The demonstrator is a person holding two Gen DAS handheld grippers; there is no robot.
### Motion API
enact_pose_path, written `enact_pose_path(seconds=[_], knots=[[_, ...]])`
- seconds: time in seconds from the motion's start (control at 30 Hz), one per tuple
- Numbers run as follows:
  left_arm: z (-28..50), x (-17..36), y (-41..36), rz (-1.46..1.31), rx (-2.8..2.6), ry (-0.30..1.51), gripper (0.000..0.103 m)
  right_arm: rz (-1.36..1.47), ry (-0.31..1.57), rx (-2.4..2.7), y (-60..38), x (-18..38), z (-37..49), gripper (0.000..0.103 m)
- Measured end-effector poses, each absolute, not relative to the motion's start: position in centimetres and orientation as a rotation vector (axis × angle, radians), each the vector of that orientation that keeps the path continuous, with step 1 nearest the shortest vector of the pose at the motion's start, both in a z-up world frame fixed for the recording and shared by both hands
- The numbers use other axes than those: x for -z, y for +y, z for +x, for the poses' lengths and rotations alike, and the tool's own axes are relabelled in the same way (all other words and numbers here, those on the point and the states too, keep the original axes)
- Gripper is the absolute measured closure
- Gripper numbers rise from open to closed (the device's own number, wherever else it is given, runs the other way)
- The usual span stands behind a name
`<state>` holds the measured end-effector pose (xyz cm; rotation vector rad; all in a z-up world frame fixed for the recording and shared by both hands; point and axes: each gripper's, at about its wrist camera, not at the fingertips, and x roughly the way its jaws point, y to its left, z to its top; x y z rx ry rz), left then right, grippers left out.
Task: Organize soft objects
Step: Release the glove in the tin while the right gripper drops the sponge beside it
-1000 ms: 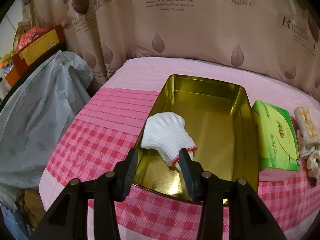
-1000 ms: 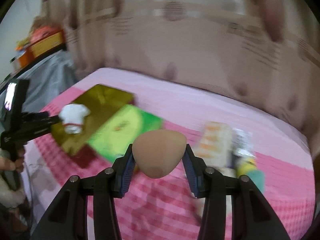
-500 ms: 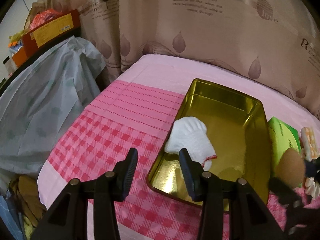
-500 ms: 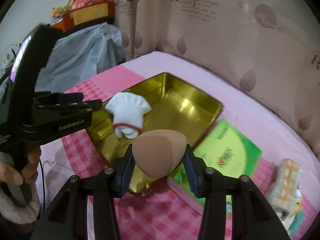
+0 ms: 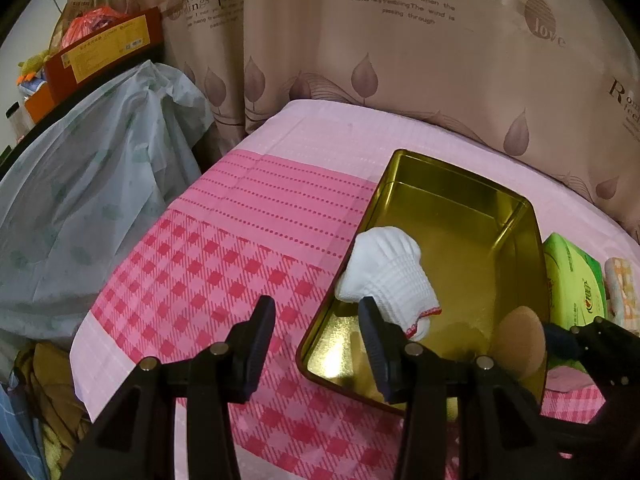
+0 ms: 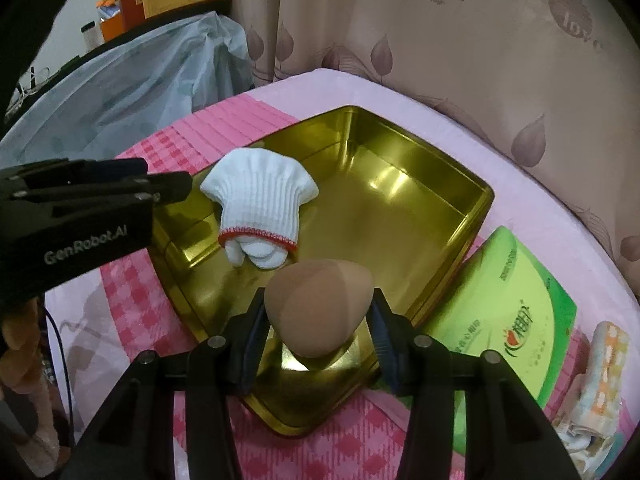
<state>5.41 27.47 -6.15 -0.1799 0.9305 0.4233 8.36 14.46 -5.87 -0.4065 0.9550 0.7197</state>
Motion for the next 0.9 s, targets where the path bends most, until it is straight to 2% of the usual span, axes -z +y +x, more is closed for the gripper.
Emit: enact_pose_path(seconds=[0.4, 0.53, 0.9], knots=[[5.6, 6.7, 27.2, -0.17, -0.418, 0.952, 0.059, -0.402, 0.955, -0.739, 15.1, 6.3, 8.1, 0.056], [5.6, 6.6, 27.1, -0.17, -0.416, 0.95, 0.059, -0.394, 0.95, -0.744, 14.9, 6.1, 8.0, 0.048], [5.9, 7.1, 26.9, -0.162, -0.413, 0.968, 0.058, -0.323, 0.925, -0.731, 12.0, 3.8, 6.9, 0.047]])
